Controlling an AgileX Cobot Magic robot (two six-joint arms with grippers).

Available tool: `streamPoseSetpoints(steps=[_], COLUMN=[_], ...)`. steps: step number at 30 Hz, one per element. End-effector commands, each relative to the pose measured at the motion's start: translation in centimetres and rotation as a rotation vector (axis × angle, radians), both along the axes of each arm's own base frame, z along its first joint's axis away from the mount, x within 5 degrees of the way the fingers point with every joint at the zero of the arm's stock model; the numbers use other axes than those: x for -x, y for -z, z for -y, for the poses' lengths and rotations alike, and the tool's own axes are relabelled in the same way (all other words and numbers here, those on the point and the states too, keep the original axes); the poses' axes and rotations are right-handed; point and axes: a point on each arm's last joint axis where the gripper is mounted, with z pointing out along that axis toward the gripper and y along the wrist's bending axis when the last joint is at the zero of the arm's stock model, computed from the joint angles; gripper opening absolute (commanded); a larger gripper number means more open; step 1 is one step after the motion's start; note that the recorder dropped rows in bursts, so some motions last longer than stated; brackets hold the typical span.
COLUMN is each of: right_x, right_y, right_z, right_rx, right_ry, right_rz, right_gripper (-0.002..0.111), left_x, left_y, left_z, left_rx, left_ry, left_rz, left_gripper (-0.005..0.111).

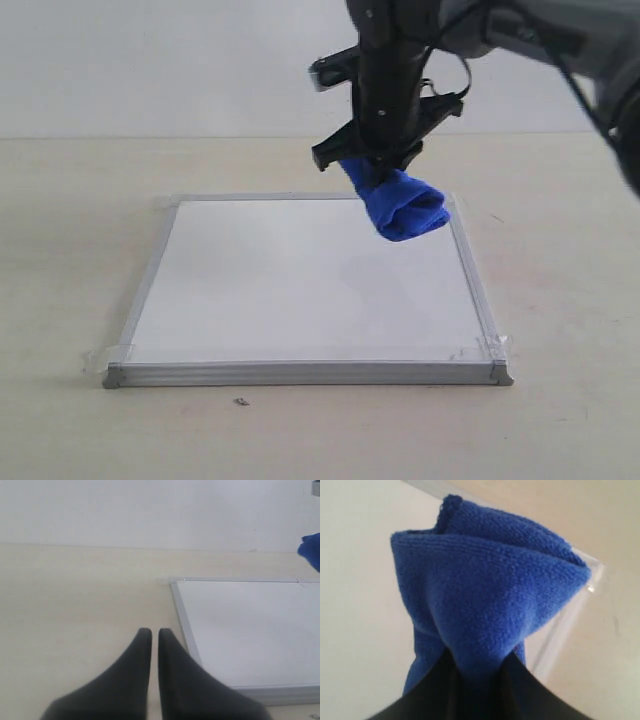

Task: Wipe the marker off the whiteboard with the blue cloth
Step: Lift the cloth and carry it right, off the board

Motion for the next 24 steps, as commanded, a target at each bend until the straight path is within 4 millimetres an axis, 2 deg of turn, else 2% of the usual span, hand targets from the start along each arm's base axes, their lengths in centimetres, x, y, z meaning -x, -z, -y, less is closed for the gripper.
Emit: streamPoseSetpoints(steps=[1, 7, 10, 12, 16, 19, 24], right_x=[2.4, 6.8, 8.7, 9.3, 9.2, 8.6, 8.2], right_y=[-1.5, -0.8, 0.6, 2.1, 4.8, 6.2, 8.2], right_z=[5.3, 11.1, 12.8, 13.7, 15.0, 14.9, 14.8], right_rx=[0.053, -0.013, -0.102, -0.153, -0.191, -0.183, -0.201], right_ry=[0.116, 0.301, 0.368, 0.405, 0.415, 0.311, 0.339], right_rz=[-0.04, -0.045, -0.045, -0.044, -0.049, -0.069, -0.091], right_gripper=[0.0, 0.0, 0.0, 0.0, 0.0, 0.0, 0.0], left_x=[0.0, 0.0, 0.0, 0.0, 0.0, 0.0, 0.0], left_y=[0.0, 0.0, 0.0, 0.0, 0.0, 0.0, 0.0], left_z=[0.0, 0.0, 0.0, 0.0, 0.0, 0.0, 0.0], left_rx=[-0.002, -0.002, -0.002, -0.002, -0.002, -0.002, -0.002], left_ry=[-0.003, -0.003, -0.003, -0.003, -0.003, -0.003, -0.003], left_rz=[0.008, 0.008, 0.008, 0.008, 0.008, 0.008, 0.008], left_gripper=[0.005, 0.005, 0.005, 0.005, 0.005, 0.005, 0.005])
